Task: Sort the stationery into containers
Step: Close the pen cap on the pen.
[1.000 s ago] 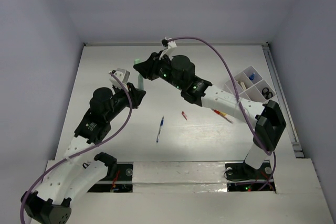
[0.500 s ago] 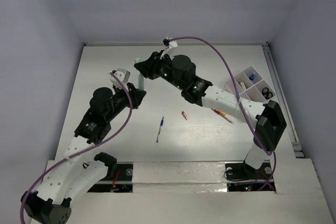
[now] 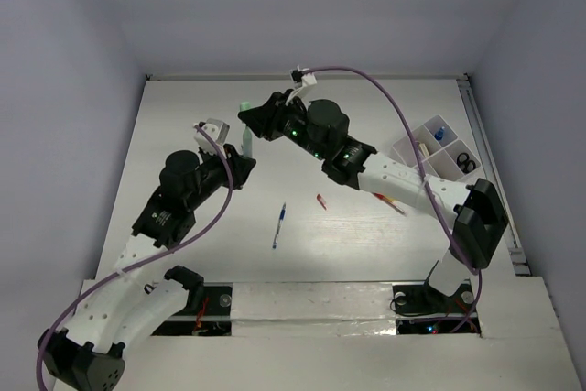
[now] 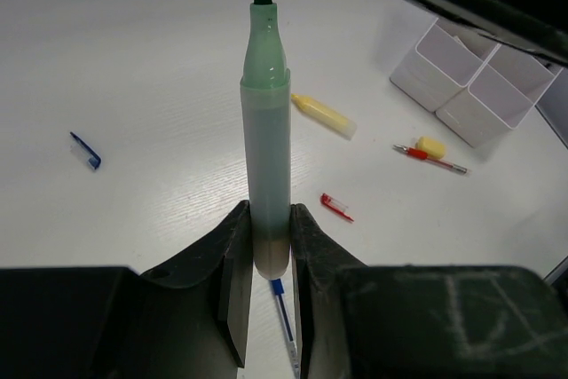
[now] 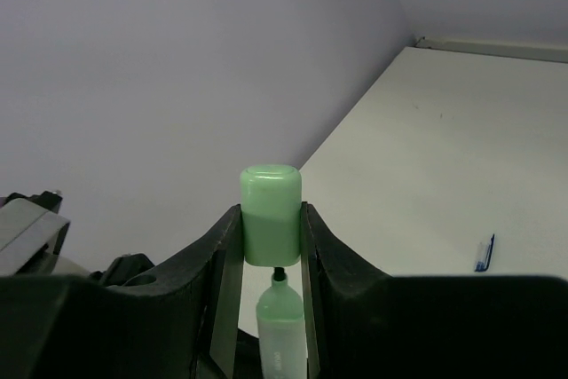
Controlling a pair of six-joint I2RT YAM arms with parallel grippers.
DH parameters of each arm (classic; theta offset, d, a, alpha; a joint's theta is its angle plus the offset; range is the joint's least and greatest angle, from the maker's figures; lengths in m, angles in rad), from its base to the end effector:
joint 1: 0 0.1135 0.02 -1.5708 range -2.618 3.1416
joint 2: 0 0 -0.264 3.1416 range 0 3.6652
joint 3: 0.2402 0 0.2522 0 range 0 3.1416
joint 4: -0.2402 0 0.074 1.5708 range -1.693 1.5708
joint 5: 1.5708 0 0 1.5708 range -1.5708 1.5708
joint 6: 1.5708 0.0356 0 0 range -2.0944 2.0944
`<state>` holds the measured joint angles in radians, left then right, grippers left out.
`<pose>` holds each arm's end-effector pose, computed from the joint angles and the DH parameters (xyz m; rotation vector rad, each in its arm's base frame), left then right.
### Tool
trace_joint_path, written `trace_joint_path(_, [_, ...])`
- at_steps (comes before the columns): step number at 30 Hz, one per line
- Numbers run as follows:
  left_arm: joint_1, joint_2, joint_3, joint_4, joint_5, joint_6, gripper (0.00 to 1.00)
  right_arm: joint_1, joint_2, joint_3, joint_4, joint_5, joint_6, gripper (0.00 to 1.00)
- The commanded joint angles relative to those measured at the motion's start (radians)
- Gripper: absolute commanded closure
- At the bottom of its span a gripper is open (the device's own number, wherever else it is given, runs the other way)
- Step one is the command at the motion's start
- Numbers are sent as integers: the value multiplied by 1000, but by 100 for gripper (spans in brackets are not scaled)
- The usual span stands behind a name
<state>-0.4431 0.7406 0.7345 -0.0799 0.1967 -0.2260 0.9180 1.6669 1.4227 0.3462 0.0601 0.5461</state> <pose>0.1587 -0.0830 0.3408 0.3356 1.6652 -0.6673 0.2486 0.3216 0.3864 -0.2397 1.5579 1.1310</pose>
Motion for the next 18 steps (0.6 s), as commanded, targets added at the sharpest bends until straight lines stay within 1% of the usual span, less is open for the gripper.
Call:
trace_joint_path(1, [6,6,8,31,1,-1,100,7,-45,5,62,17,-17,100])
trace_joint_path(18, [6,-35,3,43,-26,-6,100,27,-30,-39,51,0,3,100])
